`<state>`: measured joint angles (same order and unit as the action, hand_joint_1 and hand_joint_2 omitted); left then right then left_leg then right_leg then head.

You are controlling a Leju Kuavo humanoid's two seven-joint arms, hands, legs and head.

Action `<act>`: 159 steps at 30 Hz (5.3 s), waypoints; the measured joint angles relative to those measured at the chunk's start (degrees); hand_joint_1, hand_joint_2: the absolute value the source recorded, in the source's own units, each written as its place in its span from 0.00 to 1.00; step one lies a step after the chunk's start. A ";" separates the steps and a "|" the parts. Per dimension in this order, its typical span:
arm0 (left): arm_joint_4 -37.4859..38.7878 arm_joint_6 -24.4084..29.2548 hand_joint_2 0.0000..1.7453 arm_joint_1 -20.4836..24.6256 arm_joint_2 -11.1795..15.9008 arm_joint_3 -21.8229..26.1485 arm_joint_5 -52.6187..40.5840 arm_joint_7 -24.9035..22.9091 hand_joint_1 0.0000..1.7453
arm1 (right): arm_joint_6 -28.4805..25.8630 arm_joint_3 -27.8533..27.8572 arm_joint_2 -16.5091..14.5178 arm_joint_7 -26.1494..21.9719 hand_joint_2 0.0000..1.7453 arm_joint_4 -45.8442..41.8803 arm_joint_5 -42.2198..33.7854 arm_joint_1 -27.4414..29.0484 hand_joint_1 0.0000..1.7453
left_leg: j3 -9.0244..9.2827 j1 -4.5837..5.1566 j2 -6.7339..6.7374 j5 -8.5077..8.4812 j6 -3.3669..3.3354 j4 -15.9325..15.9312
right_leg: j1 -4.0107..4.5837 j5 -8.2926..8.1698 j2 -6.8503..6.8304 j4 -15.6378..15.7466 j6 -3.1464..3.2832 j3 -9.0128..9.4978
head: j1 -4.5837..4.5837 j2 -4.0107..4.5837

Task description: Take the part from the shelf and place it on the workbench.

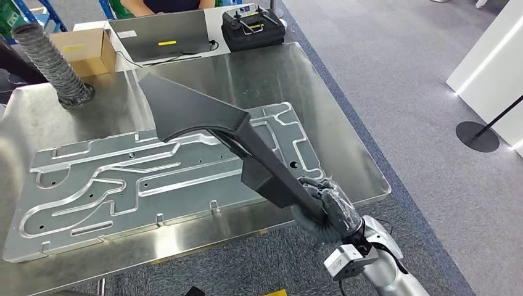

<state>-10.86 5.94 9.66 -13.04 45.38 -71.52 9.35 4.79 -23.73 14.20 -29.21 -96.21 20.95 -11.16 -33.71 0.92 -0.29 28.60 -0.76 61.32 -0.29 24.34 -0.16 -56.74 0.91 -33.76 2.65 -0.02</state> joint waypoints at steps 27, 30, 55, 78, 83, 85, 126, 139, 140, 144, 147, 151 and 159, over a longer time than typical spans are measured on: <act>0.00 -0.83 1.00 0.80 -0.07 -1.57 -1.81 1.63 0.00 | -25.45 -7.73 6.36 11.21 1.00 52.16 43.13 -32.91 1.00 | -0.24 -0.42 -1.13 -3.38 -0.87 -3.23 | 0.28 -0.94 0.03 -1.20 -1.47 -2.43 | -0.01 0.00; -0.02 -0.13 1.00 0.81 -0.05 -1.92 -2.19 1.55 0.00 | -25.97 -8.47 5.43 11.03 1.00 55.86 43.62 -33.74 1.00 | -0.84 -0.29 -0.94 -1.88 0.06 -1.50 | -0.23 -1.06 0.01 -0.40 -0.99 -1.90 | -0.01 0.00; -0.02 1.67 0.00 1.00 -0.04 -3.26 -1.20 -0.77 0.00 | -25.05 -10.11 1.53 8.95 0.00 65.20 40.88 -37.17 0.00 | -0.90 -0.53 -0.30 -4.39 -1.52 -3.18 | 0.08 0.32 0.09 -3.59 -1.94 -2.24 | -0.01 0.00; -0.02 1.57 0.00 -1.09 0.17 -2.42 1.93 0.98 0.00 | -13.71 1.88 21.31 10.57 0.00 31.71 26.69 -25.45 0.00 | -0.94 -1.32 -0.53 -3.85 -1.54 -2.67 | -0.56 5.83 -0.20 -9.02 -3.85 -3.71 | -0.01 0.00; -0.02 2.16 0.00 -1.90 0.16 -1.74 3.11 0.71 0.00 | -10.29 19.41 33.50 11.01 0.00 16.51 17.41 -10.62 0.00 | -0.61 -1.18 -1.47 -3.48 -2.12 -2.65 | -0.53 6.22 -0.09 -14.48 -3.99 -6.48 | -0.02 0.00; -0.02 2.43 0.00 -2.32 0.15 -1.38 3.60 0.63 0.00 | -6.28 34.81 34.62 8.07 0.00 9.29 14.15 -1.59 0.00 | -0.31 -1.01 -2.14 -3.23 -1.90 -2.65 | -0.16 2.39 -0.43 -5.67 -3.36 -2.19 | -0.01 0.00; -0.07 1.20 0.00 -1.98 1.95 2.60 4.81 -2.68 0.00 | -19.70 108.92 -10.53 13.53 0.00 79.45 41.60 4.75 0.00 | -5.91 -1.02 0.35 3.42 1.40 7.93 | -0.21 1.44 0.12 2.06 -0.02 3.88 | -0.02 0.01; -0.21 1.50 0.00 -1.63 2.52 2.42 4.26 -2.46 0.00 | -17.12 106.58 -14.17 14.84 0.00 83.10 44.77 4.83 0.00 | 6.66 -0.88 0.76 -0.70 -1.47 -6.52 | -0.08 1.34 0.20 -4.18 -2.74 -4.00 | -0.03 0.00; -0.22 1.49 0.00 -1.59 2.53 2.32 4.14 -2.44 0.00 | -16.96 106.40 -14.29 14.87 0.00 83.22 44.84 4.83 0.00 | 5.85 -0.82 0.85 -1.34 -1.67 -6.46 | -0.20 4.55 0.20 -7.70 -3.05 -5.04 | -0.03 0.00; -0.22 1.41 0.00 -1.62 2.56 2.04 3.83 -2.46 0.00 | -16.67 105.96 -14.79 14.70 0.00 83.54 45.12 4.81 0.00 | 2.43 -0.69 0.95 -3.68 -1.50 -5.86 | -0.57 7.71 0.18 -16.91 -3.69 -5.13 | -0.03 0.00; -0.22 1.44 0.00 -1.59 2.57 1.67 3.68 -2.33 0.00 | -16.64 105.56 -15.09 14.51 0.00 83.69 45.22 4.64 0.00 | 0.25 -0.62 0.93 -4.84 -1.00 -5.11 | -0.43 4.79 0.17 -5.63 -3.08 3.81 | -0.03 0.00; -0.22 1.87 0.00 -1.53 2.58 1.29 3.39 -1.93 0.00 | -16.60 105.19 -15.32 14.27 0.00 83.79 45.26 4.46 0.00 | -0.53 -0.54 0.99 -6.12 0.29 -4.80 | 0.11 5.65 0.11 2.00 -1.68 8.20 | -0.02 0.01; -0.22 2.17 0.00 -1.68 2.66 1.27 3.15 -1.46 0.00 | -15.41 104.92 -15.90 14.17 0.00 83.92 45.18 4.75 0.00 | -5.61 -1.08 0.74 3.23 1.97 11.69 | 0.03 3.25 0.68 1.53 -0.22 5.16 | -0.01 0.00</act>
<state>-11.08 8.11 7.97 -10.38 46.64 -68.37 7.89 -10.62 81.20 -1.70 -15.03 -12.29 66.12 -6.40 -39.32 -0.15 0.46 31.83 1.21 73.01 -0.26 27.59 0.52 -55.22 0.69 -28.61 2.64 -0.02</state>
